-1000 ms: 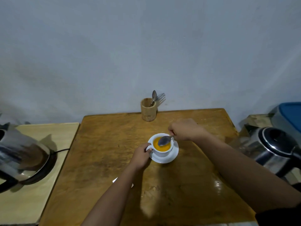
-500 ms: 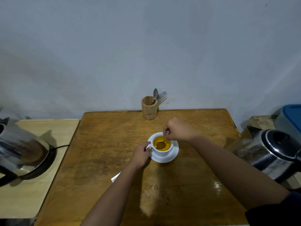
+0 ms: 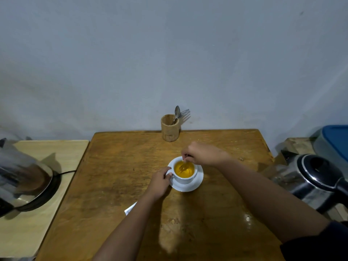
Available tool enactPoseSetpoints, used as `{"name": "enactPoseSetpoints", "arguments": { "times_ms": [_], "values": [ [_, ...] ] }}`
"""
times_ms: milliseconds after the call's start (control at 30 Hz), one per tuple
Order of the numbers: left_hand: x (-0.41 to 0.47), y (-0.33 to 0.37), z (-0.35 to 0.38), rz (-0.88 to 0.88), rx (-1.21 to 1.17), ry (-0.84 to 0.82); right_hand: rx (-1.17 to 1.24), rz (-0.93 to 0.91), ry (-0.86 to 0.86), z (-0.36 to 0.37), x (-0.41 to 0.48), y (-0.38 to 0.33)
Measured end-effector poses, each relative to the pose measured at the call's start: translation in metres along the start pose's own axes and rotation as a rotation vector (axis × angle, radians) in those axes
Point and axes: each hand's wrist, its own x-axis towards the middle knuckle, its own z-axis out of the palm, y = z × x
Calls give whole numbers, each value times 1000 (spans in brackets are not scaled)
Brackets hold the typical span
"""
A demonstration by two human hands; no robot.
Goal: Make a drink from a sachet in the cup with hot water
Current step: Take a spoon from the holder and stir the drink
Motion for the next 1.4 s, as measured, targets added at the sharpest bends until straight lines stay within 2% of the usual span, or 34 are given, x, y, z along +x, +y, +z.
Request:
{"name": "enactPoseSetpoints", "arguments": {
  "times_ms": [100,233,500,667,833,933,1067,1200,1400],
  "values": [
    [0,0,1,11,5,9,-18,8,-58,-5,2,-2],
    [1,0,2,4,13,10,145,61,-67,-10,6,-7],
    [1,0,4,-27,-8,30,514,180,239,17,9,-1],
    [-1,-2,3,-24,-60,15,474,176,269,23,8,-2],
    [0,0,1,-24,-44,11,210,114,133,12,2,-1],
    [0,0,1,-29,-31,7,149,90,88,8,2,1],
    [0,1,1,-38,-25,3,281,121,74,11,4,-2],
    [0,1,1,-47,-26,5,498,103,174,19,8,-4],
    [-1,2,1,-46,-26,12,511,142,279,27,9,-5]
  ]
}}
